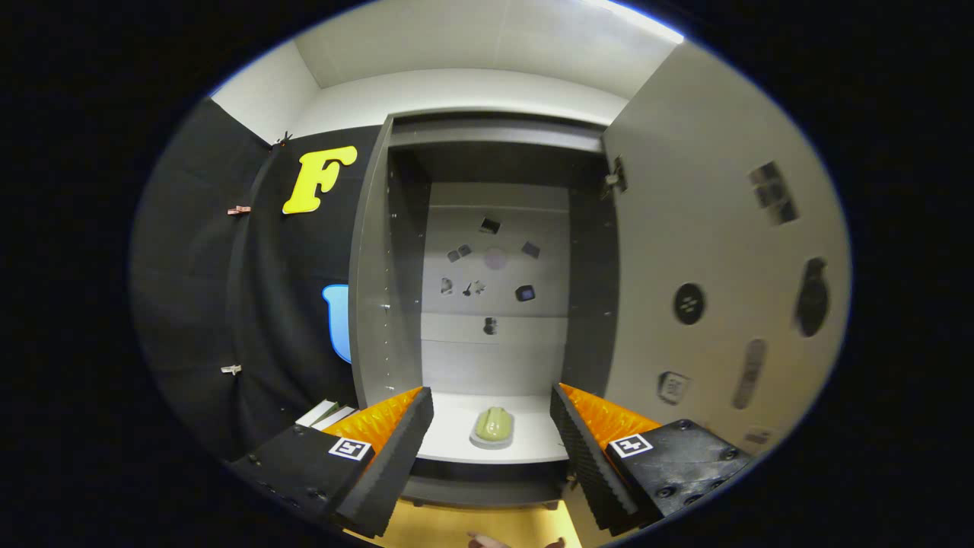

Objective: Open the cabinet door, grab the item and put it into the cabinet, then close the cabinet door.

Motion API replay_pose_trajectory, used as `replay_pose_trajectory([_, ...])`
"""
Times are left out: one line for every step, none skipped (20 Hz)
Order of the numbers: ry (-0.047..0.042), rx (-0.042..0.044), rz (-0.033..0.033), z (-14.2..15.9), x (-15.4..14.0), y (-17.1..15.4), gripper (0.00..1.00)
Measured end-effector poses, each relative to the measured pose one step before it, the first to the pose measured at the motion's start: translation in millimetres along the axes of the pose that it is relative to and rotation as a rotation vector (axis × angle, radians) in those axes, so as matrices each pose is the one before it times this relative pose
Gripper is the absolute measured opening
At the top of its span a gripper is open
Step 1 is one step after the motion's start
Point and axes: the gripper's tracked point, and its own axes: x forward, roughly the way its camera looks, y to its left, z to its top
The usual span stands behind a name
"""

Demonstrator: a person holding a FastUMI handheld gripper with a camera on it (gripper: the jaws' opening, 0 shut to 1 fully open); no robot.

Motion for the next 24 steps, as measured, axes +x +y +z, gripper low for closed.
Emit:
replay_pose_trajectory([0.00521,0.01039,-0.00367,2.64,-16.24,-1.32,0.97])
replay_pose_trajectory([0.00994,0.01796,0.00094,2.94,-17.36,-2.34,0.97])
replay_pose_trajectory([0.01239,0.01646,-0.0014,1.55,-14.53,-2.9,0.97])
replay_pose_trajectory([0.00521,0.01064,-0.00541,2.2,-13.76,-6.22,0.97])
replay_pose_trajectory([-0.00229,0.00204,-0.01195,4.61,-14.31,-8.12,0.97])
replay_pose_trajectory([-0.00633,-0.00674,-0.01578,3.84,-12.75,-8.8,0.97])
replay_pose_trajectory([-0.01056,-0.01484,-0.02579,4.71,-15.01,-12.62,0.97])
replay_pose_trajectory([-0.00647,-0.01562,-0.02929,2.94,-11.77,-11.57,0.97])
replay_pose_trajectory([-0.00795,-0.00933,-0.01662,3.32,-11.99,-9.97,0.97])
replay_pose_trajectory([-0.00873,-0.00598,-0.00898,3.24,-10.93,-1.2,0.97])
replay_pose_trajectory([-0.00821,0.0073,0.00124,5.51,-12.09,-7.21,0.97])
replay_pose_trajectory([-0.00184,0.0089,0.00717,2.15,-9.0,-5.6,0.97])
replay_pose_trajectory([0.00101,0.00987,0.01177,3.07,-10.05,-8.29,0.97])
replay_pose_trajectory([0.0083,0.00688,0.00602,0.71,-6.37,-10.13,0.97])
replay_pose_trajectory([0.00165,0.00816,0.0042,1.24,-7.85,-12.57,0.97])
replay_pose_trajectory([0.0024,0.01211,-0.00012,1.99,-5.54,-12.47,0.97])
replay_pose_trajectory([0.00808,0.01002,-0.00278,-1.4,-6.34,-14.94,0.97])
replay_pose_trajectory([0.00557,0.00591,-0.01491,-2.55,-2.11,-16.55,0.97])
replay_pose_trajectory([0.00444,-0.00258,-0.01737,-2.04,-0.42,-19.32,0.97])
replay_pose_trajectory([0.01026,-0.00056,-0.01112,-2.92,0.42,-15.47,0.97])
replay_pose_trajectory([0.01388,0.00898,0.00544,-2.03,-1.31,-12.25,0.97])
replay_pose_trajectory([0.00956,0.01322,0.01843,-3.1,0.78,-6.08,0.97])
replay_pose_trajectory([0.00273,0.01204,0.01967,-1.42,1.64,-6.61,0.96])
replay_pose_trajectory([0.00479,-0.00077,0.0114,-5.72,6.06,-8.87,0.96])
